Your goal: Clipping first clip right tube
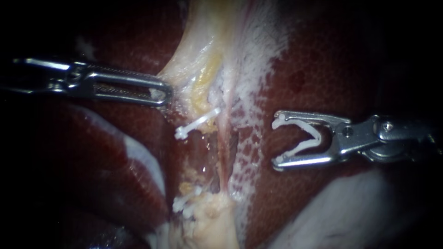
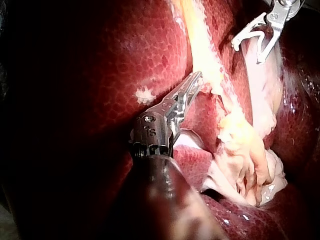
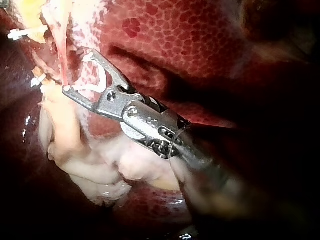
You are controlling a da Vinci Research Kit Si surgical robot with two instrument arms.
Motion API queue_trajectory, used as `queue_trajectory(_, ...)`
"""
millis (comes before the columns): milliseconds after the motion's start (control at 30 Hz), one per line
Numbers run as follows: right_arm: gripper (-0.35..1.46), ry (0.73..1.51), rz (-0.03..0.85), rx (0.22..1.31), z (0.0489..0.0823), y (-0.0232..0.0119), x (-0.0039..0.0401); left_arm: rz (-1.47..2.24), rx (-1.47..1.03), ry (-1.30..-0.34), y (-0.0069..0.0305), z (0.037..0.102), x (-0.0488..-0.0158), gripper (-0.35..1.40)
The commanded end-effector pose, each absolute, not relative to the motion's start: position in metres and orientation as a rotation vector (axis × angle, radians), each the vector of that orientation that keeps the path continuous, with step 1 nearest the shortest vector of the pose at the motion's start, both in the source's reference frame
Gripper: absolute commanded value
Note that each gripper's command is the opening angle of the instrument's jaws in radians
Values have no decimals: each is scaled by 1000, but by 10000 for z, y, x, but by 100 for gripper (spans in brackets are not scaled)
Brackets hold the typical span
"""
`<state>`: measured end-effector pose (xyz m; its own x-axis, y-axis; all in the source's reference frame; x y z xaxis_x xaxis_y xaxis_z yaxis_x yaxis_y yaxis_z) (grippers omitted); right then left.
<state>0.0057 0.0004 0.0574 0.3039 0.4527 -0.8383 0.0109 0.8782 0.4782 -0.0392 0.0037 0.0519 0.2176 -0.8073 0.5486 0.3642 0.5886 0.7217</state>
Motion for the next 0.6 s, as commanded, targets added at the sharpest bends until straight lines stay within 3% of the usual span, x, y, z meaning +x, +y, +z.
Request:
queue_trajectory(33, 60, 1237, 305, 437, 574, 4, 57, -859, 497, -1066, 37, 519, -392, -35)
queue_trajectory(300, 60, 1240, 292, 435, 584, -8, 63, -858, 499, -1066, 37, 518, -391, -35)
queue_trajectory(600, 60, 1241, 281, 485, 622, -48, 92, -879, 486, -1059, 53, 503, -372, -35)
